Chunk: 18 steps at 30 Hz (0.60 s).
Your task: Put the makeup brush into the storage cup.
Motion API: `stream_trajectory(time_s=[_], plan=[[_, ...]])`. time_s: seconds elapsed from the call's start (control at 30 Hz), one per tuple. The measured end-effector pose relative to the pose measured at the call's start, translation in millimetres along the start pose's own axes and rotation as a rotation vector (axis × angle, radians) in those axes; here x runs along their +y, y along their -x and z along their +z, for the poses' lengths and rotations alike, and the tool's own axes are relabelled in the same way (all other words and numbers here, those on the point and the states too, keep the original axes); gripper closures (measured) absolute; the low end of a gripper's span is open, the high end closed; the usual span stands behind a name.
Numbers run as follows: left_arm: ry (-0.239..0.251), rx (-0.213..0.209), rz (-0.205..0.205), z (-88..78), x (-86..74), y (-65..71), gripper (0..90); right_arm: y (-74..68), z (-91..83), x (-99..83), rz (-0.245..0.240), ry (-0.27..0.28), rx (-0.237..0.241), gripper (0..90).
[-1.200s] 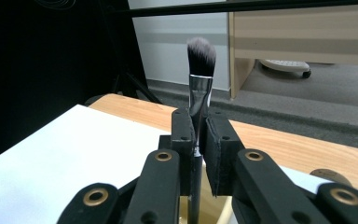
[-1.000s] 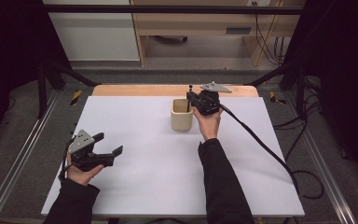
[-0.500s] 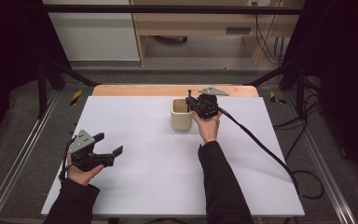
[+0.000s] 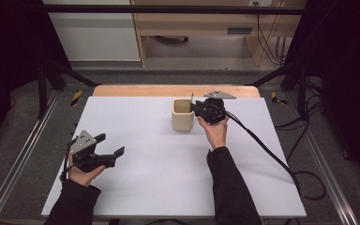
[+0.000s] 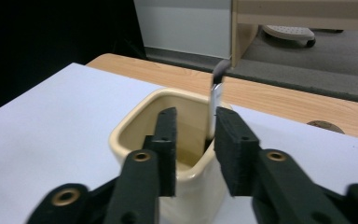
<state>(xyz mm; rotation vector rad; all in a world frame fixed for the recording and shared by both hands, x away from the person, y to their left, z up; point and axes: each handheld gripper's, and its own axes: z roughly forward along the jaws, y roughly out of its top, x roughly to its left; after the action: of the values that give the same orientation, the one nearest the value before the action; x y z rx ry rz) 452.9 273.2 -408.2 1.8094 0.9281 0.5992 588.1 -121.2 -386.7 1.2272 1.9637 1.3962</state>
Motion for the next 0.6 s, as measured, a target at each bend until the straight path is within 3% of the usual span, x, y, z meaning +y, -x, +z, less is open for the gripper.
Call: stream_trajectory(time_s=[0.03, 0.17, 0.5, 0.6], plan=[[-0.003, 0.001, 0.003, 0.8, -0.1, 0.8, 9.6, -2.1, -8.9, -0.6, -0.019, 0.003, 0.009, 59.5], [-0.003, -0.002, 0.004, 1.3, 0.0, 1.9, 9.6, -3.8, -21.4, -1.4, -0.044, 0.032, 0.016, 49.7], [0.001, -0.008, 0.0, 0.7, 0.0, 2.1, 9.5, -7.3, -53.3, -4.0, -0.063, 0.104, 0.051, 24.5], [0.004, -0.009, -0.004, 0.8, -0.1, 2.6, 9.5, -9.2, -61.6, -6.2, -0.068, 0.094, 0.059, 18.5]])
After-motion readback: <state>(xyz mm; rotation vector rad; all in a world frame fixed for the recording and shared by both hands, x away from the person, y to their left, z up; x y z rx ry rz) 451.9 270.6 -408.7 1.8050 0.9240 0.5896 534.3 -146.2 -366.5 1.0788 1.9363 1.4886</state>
